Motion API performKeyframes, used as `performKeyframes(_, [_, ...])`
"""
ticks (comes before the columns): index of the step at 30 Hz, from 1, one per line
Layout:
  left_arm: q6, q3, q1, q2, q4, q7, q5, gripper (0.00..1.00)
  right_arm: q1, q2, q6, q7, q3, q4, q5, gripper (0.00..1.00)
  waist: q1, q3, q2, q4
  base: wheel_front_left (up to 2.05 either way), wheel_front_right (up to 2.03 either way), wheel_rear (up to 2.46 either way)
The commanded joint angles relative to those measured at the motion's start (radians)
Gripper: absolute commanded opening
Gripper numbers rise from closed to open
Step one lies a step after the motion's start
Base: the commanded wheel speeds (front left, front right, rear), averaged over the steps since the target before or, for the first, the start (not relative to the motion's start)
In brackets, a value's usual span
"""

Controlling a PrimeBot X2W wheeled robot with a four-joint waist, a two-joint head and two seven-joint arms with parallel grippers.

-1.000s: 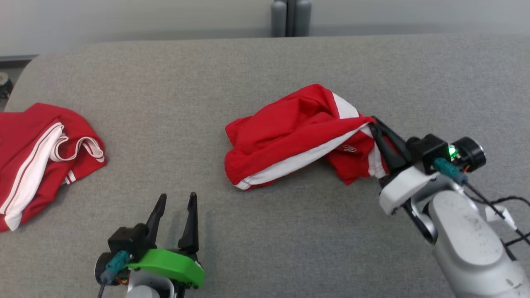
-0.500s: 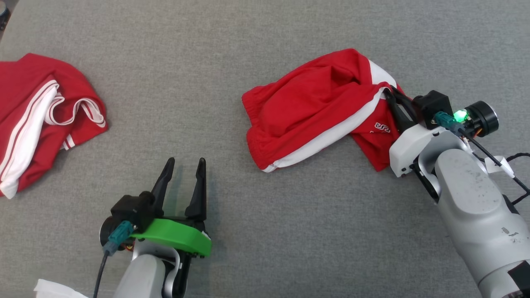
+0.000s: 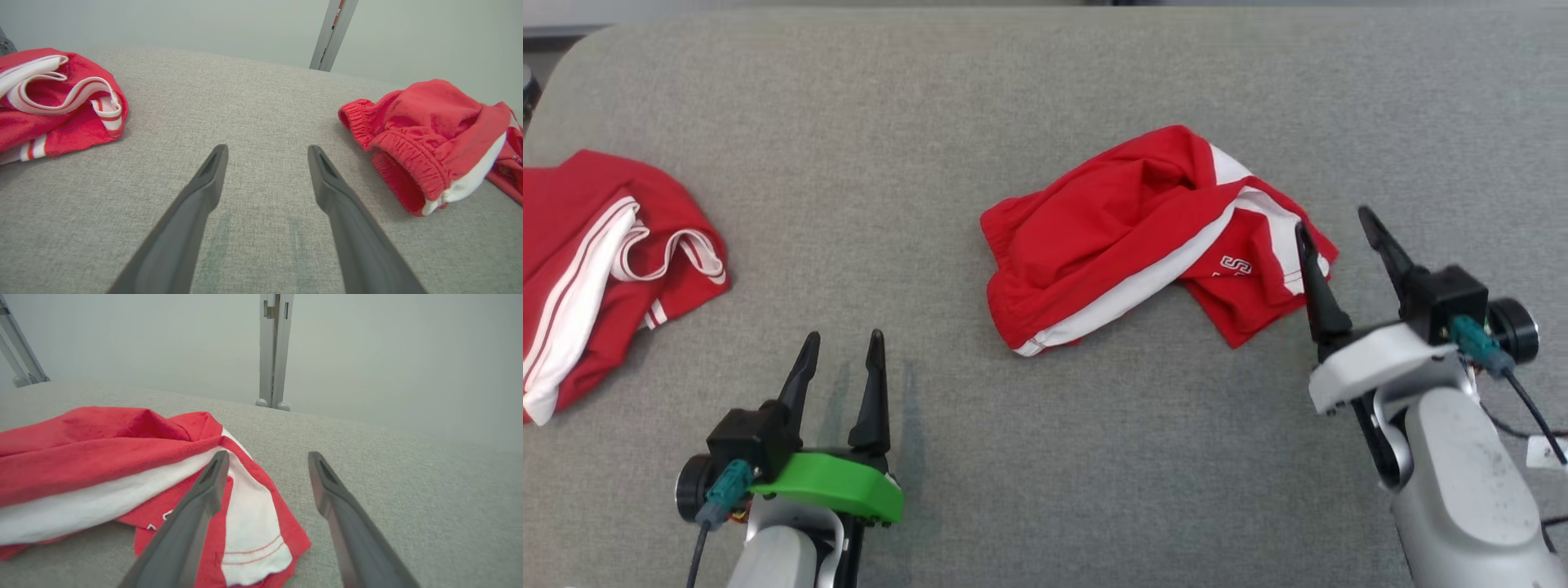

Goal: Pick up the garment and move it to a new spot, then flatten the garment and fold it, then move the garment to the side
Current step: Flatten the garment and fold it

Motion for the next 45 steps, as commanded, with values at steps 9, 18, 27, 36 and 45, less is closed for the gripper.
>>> performKeyframes(9, [-0.003, 0.032, 0.114, 0.004, -0.013, -0.001, 0.069, 1.0, 0.228, 0.027, -0.002, -0.002, -0.06, -0.05, 0.043, 1.0, 0.0, -0.168, 0.0, -0.082, 0.0, 0.0, 0.0])
performKeyframes(18, [-0.003, 0.006, 0.191, 0.004, -0.022, -0.001, 0.062, 1.0, 0.331, 0.027, -0.001, -0.002, -0.028, -0.034, 0.125, 1.0, 0.0, -0.214, 0.0, -0.099, 0.0, 0.0, 0.0])
performKeyframes(27, [-0.003, -0.08, 0.13, 0.004, -0.004, -0.001, -0.003, 1.0, 0.286, 0.027, -0.001, -0.002, 0.007, -0.049, 0.13, 1.0, 0.0, -0.152, 0.0, -0.121, 0.0, 0.0, 0.0])
performKeyframes(36, [-0.003, -0.189, 0.027, 0.013, 0.093, -0.001, -0.09, 1.0, 0.229, 0.027, -0.001, -0.002, 0.038, -0.069, 0.116, 1.0, 0.0, -0.062, 0.0, -0.182, 0.0, 0.0, 0.0])
performKeyframes(45, [-0.003, -0.223, -0.017, 0.046, 0.119, -0.001, -0.131, 1.0, 0.217, 0.027, -0.001, -0.002, 0.044, -0.077, 0.125, 1.0, 0.0, -0.026, 0.0, -0.218, 0.0, 0.0, 0.0])
